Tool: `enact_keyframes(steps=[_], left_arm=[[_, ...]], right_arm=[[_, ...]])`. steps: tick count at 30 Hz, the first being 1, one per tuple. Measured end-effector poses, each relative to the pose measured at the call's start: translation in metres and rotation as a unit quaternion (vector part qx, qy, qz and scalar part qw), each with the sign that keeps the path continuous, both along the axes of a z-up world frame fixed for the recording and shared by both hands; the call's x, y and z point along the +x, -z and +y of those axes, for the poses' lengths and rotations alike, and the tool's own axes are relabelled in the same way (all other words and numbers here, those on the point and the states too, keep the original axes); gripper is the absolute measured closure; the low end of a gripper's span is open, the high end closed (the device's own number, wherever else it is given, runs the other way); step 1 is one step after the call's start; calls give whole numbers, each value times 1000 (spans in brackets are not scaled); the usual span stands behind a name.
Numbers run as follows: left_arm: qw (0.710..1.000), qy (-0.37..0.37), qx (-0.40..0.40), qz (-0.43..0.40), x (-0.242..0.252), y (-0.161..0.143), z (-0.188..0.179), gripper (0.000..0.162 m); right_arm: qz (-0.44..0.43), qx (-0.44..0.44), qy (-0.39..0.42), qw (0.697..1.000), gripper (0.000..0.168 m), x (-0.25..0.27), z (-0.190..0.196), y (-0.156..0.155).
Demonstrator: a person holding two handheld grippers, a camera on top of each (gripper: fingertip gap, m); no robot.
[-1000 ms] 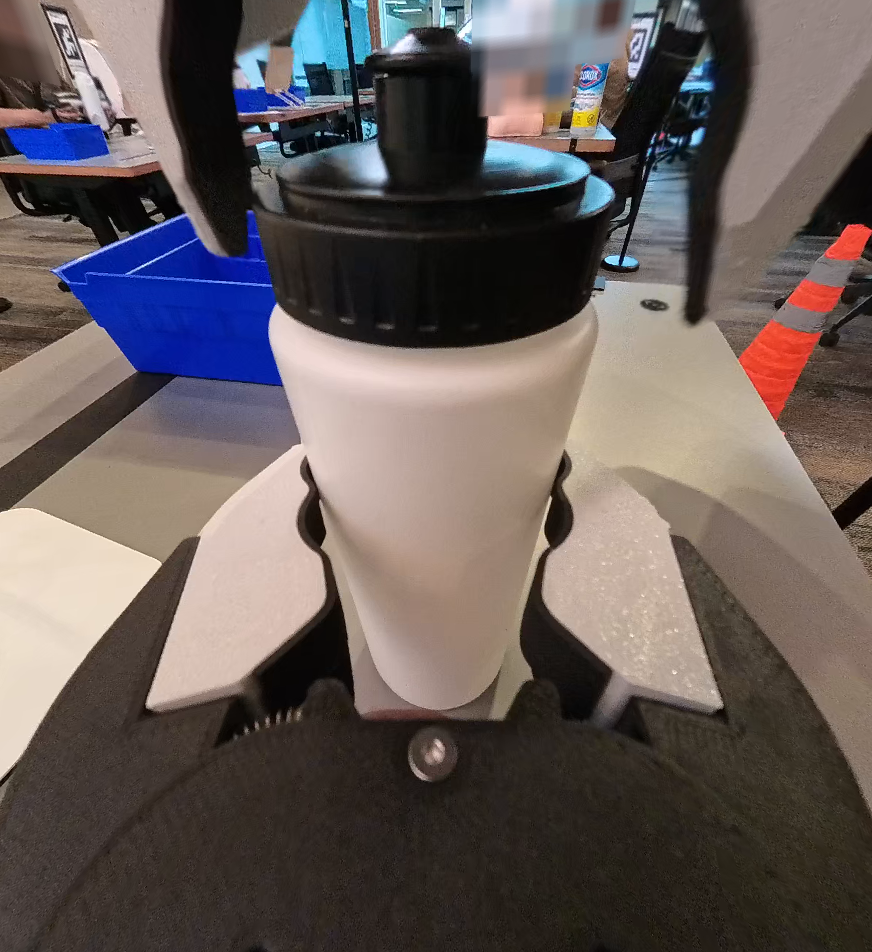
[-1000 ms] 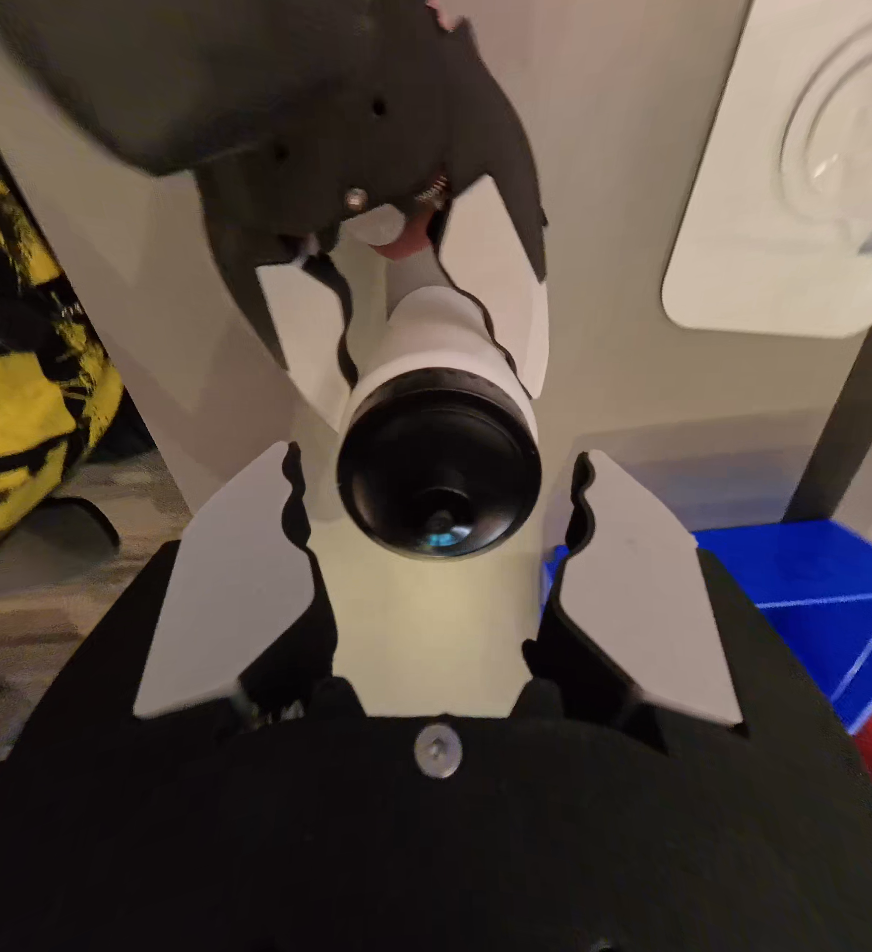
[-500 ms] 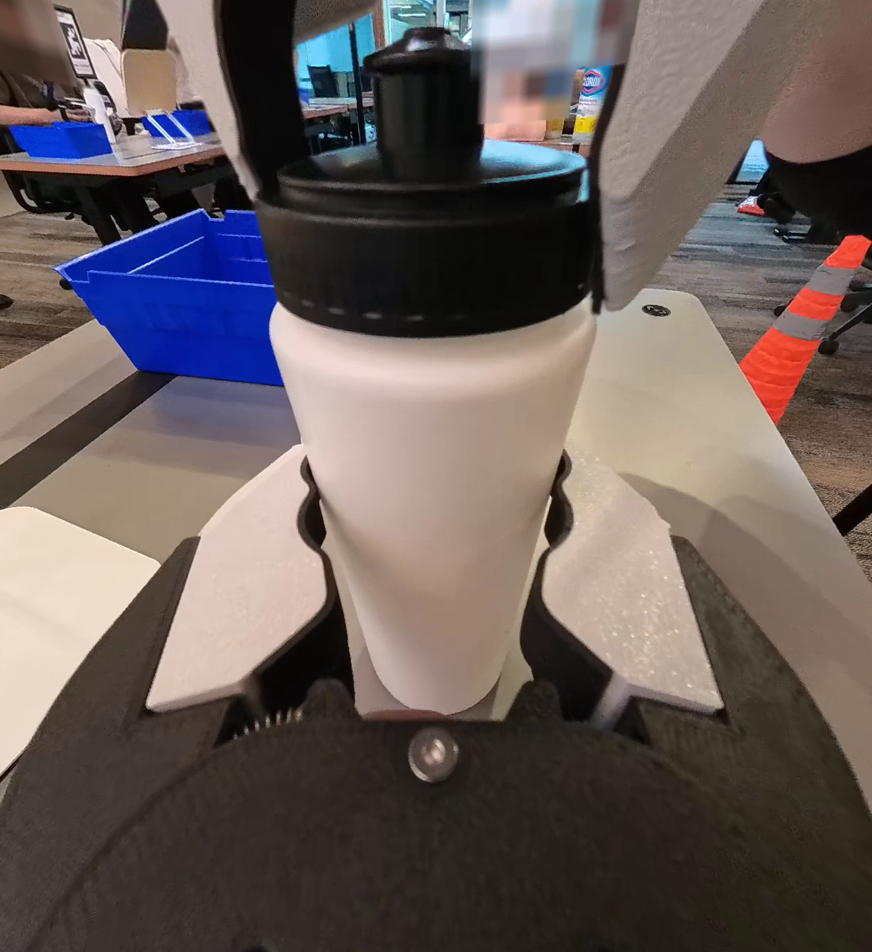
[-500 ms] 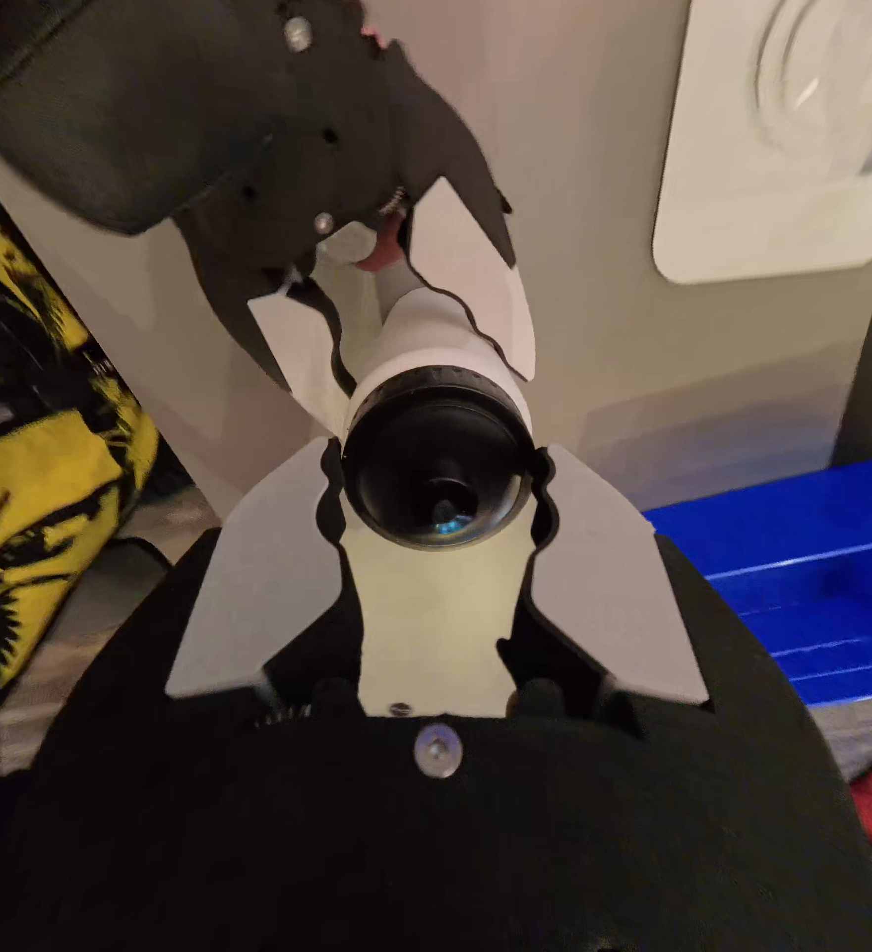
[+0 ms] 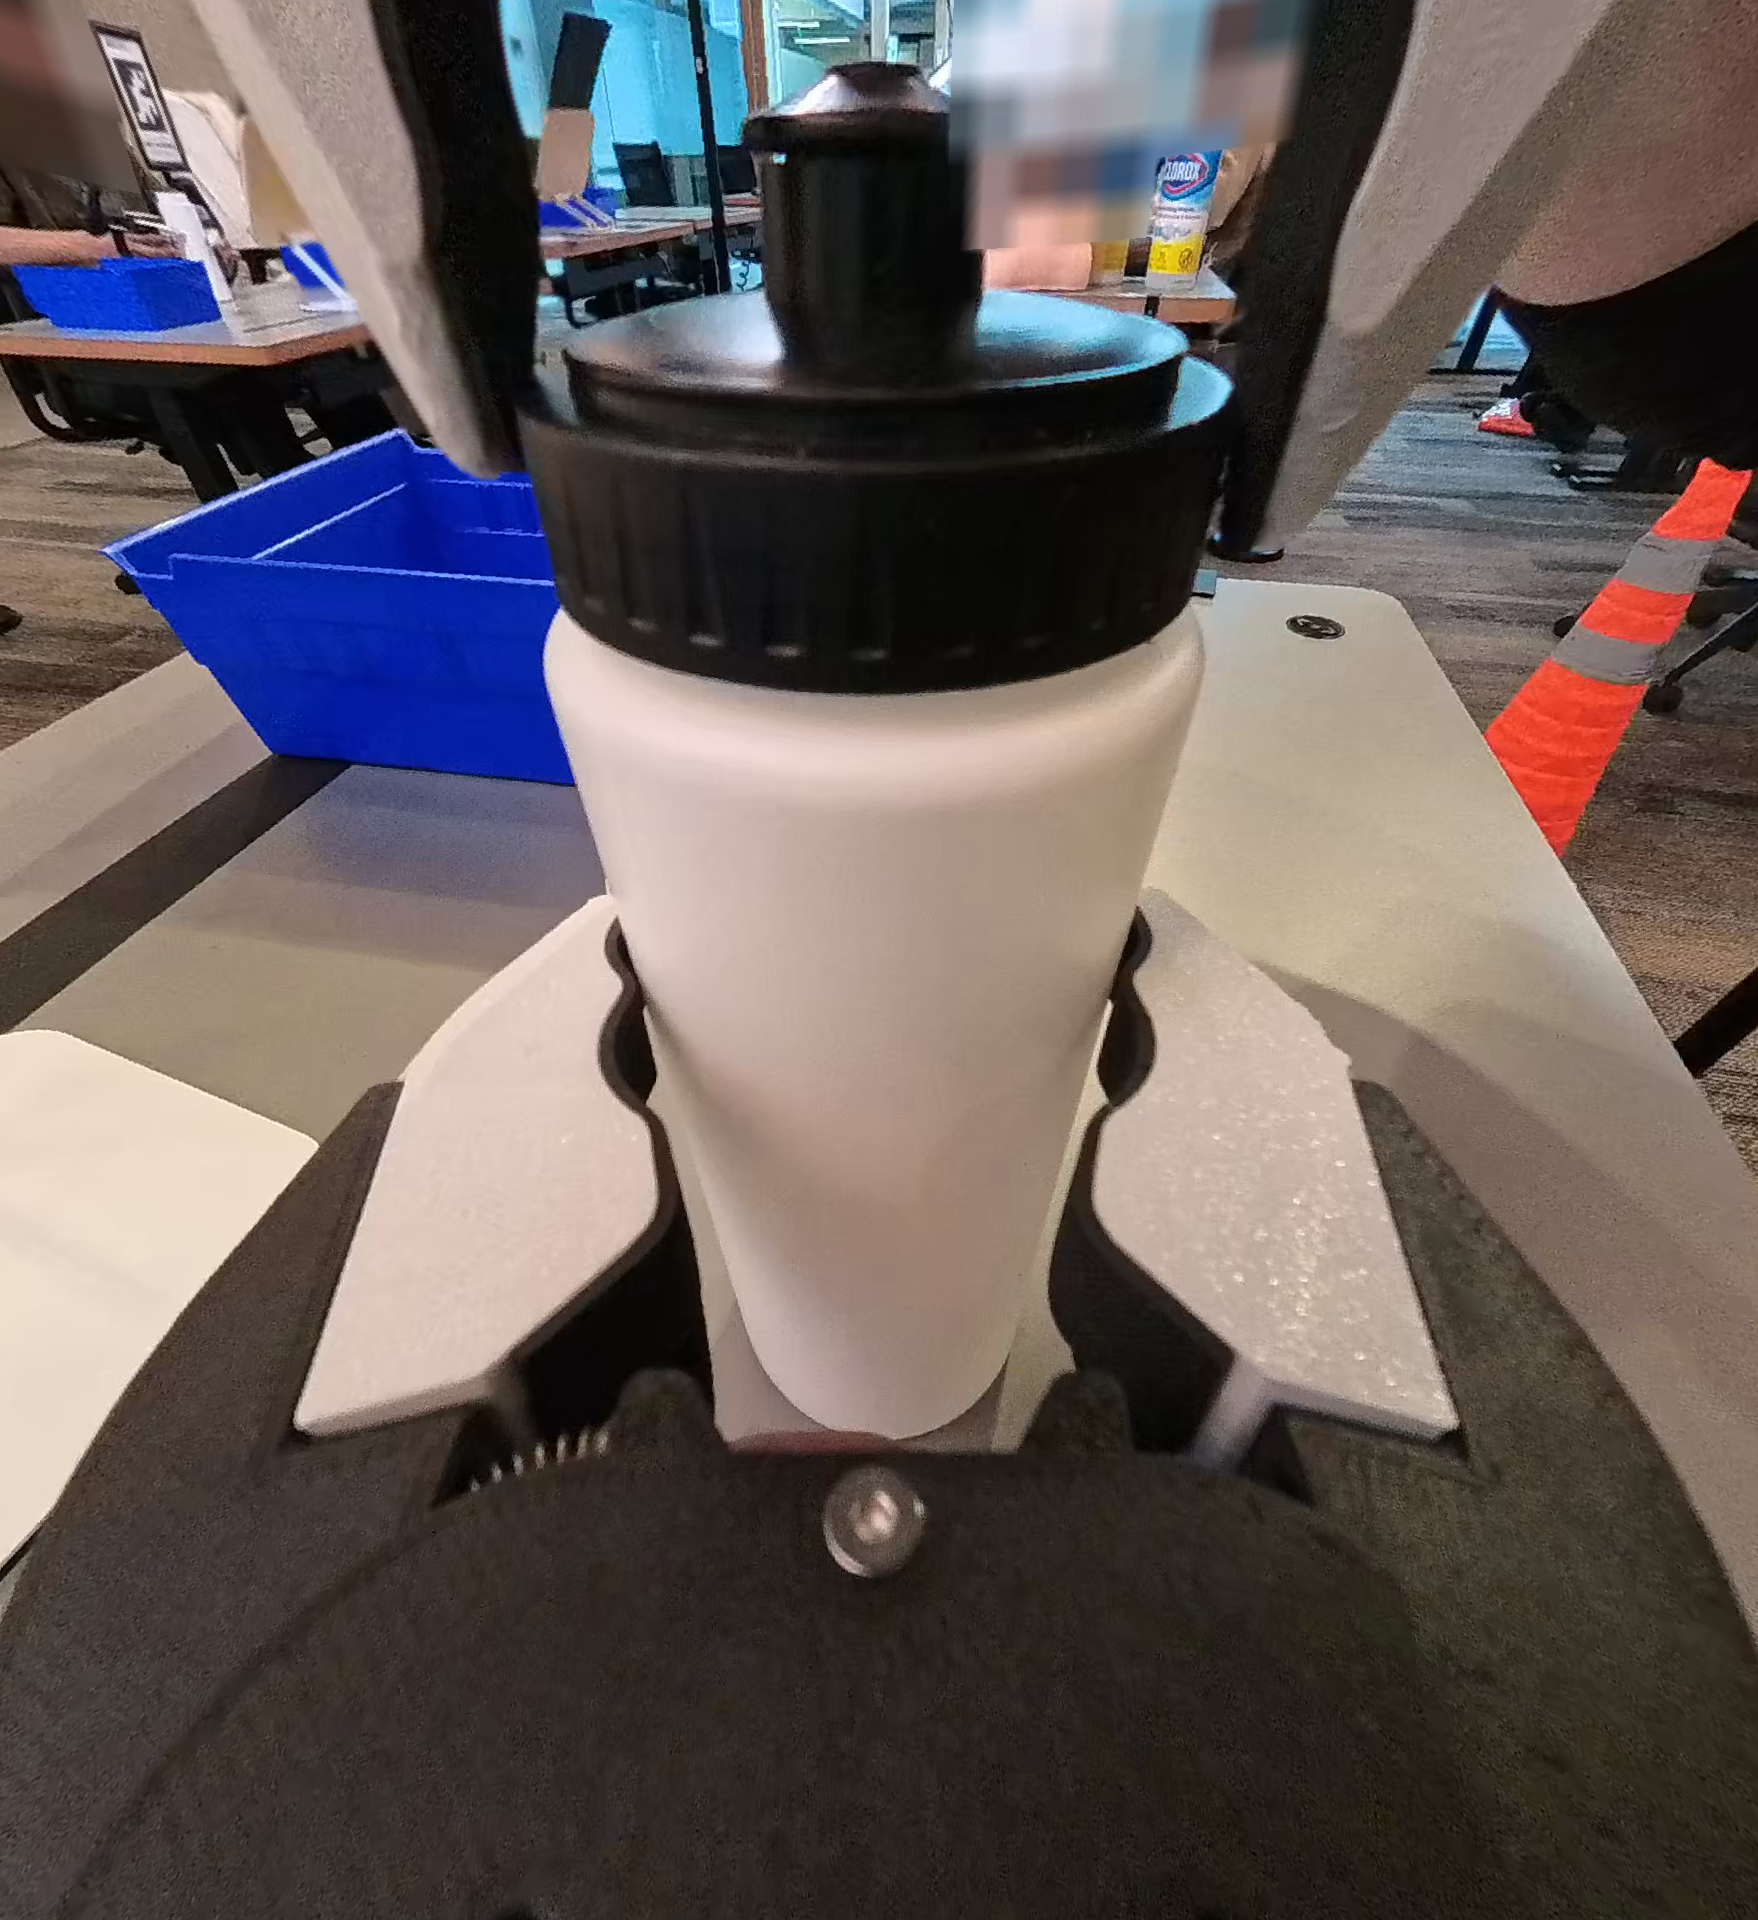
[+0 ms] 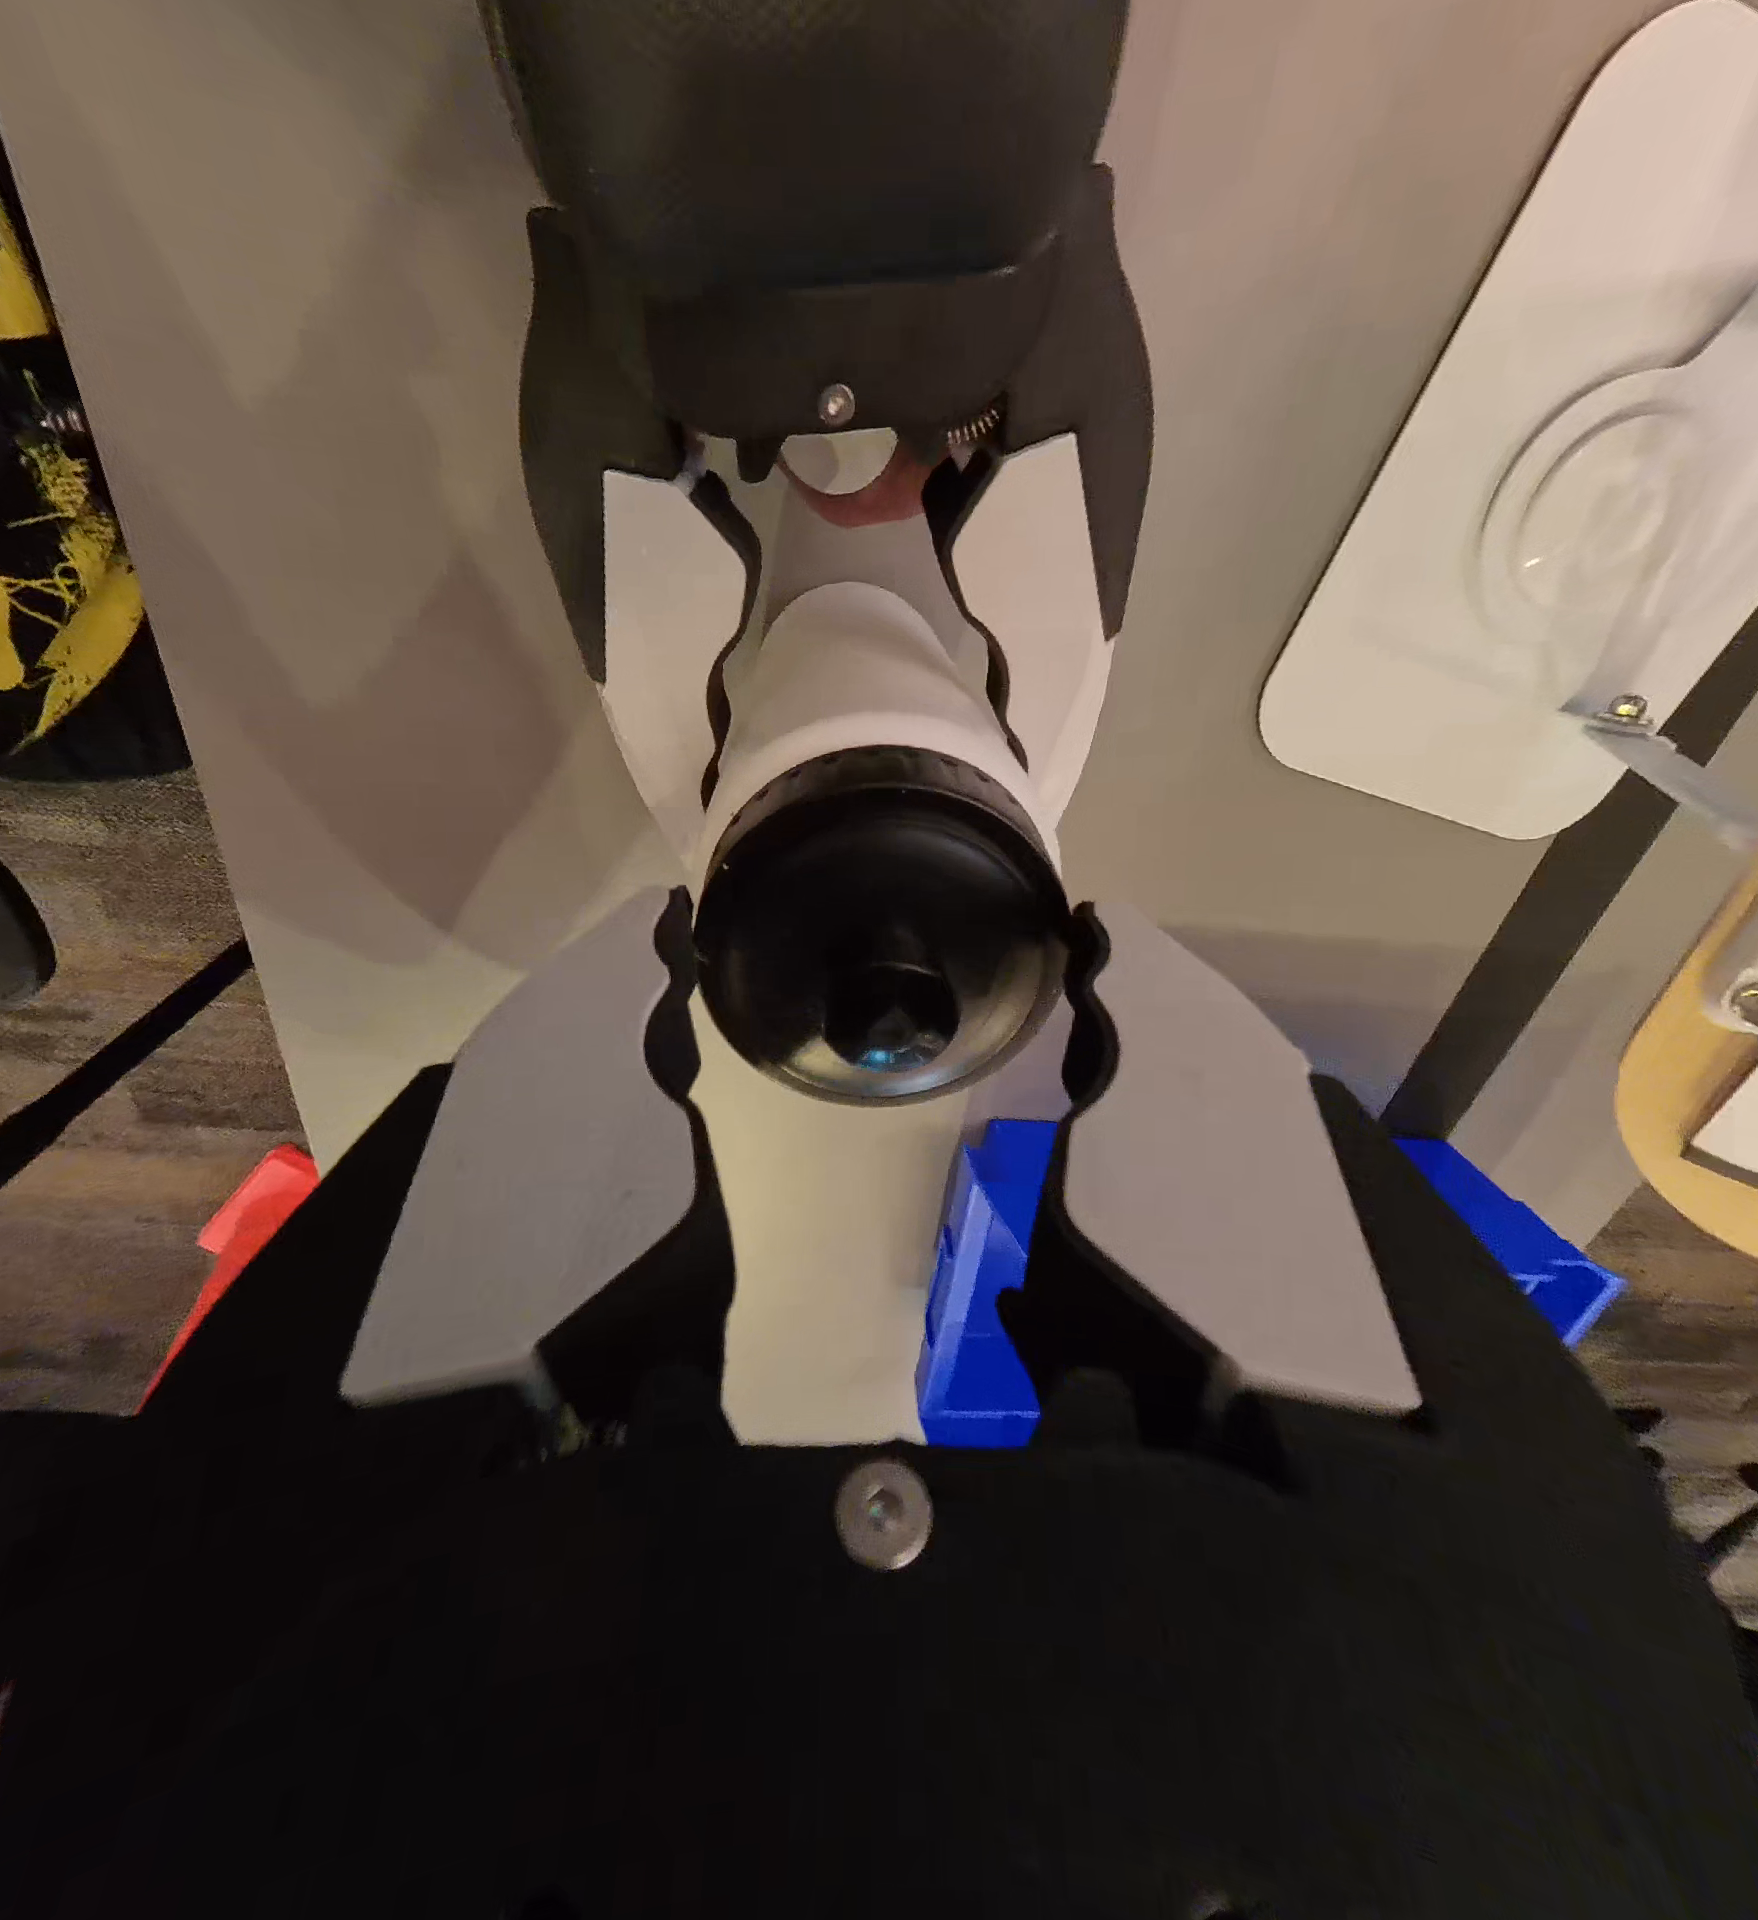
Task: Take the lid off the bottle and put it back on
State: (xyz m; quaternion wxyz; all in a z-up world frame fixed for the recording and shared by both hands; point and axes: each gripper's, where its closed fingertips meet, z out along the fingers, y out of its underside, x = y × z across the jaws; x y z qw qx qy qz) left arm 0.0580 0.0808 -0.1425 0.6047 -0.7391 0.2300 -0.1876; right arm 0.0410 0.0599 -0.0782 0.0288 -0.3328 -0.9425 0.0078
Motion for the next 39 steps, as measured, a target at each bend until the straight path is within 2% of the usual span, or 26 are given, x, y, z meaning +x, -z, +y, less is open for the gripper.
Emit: enact_keyframes(steps=[3,6,7,11,15,18,19,22,25,27,30,33,36,39], left_arm=[[1000,-1,0,-1,0,0,0,77],[1000,-2,0,-2,0,0,1,77],[1000,-2,0,-2,0,0,1,77],[1000,-1,1,-2,0,0,0,77],[1000,0,1,-4,0,0,1,77],[1000,1,2,-4,1,0,1,77],[1000,1,2,-4,0,0,1,77],[1000,0,1,-3,1,0,1,77],[1000,-1,-1,-8,0,0,1,77],[1000,0,-1,-8,0,0,1,77],[1000,-1,0,-4,1,0,1,77],[1000,-1,0,-3,1,0,1,77],[1000,-1,0,-4,1,0,1,77],[1000,0,1,-4,1,0,1,77]], right_arm=[[-11,-21,77,997,99,0,1,0],[-20,-46,192,980,98,0,2,1],[-22,-51,207,977,97,0,2,2],[-3,-49,152,987,87,-2,4,0],[22,-23,40,999,75,-2,2,-4],[12,-1,-3,1000,86,1,2,-1],[4,0,-6,1000,97,2,2,1],[-6,-9,28,1000,97,3,1,1],[-18,-23,133,991,97,3,3,1],[-19,-23,168,985,97,3,3,1],[-14,-20,147,989,97,4,2,1],[1,-21,93,995,83,2,2,-2],[5,-13,41,999,85,6,2,-7],[-3,-2,2,1000,95,8,3,-5]])
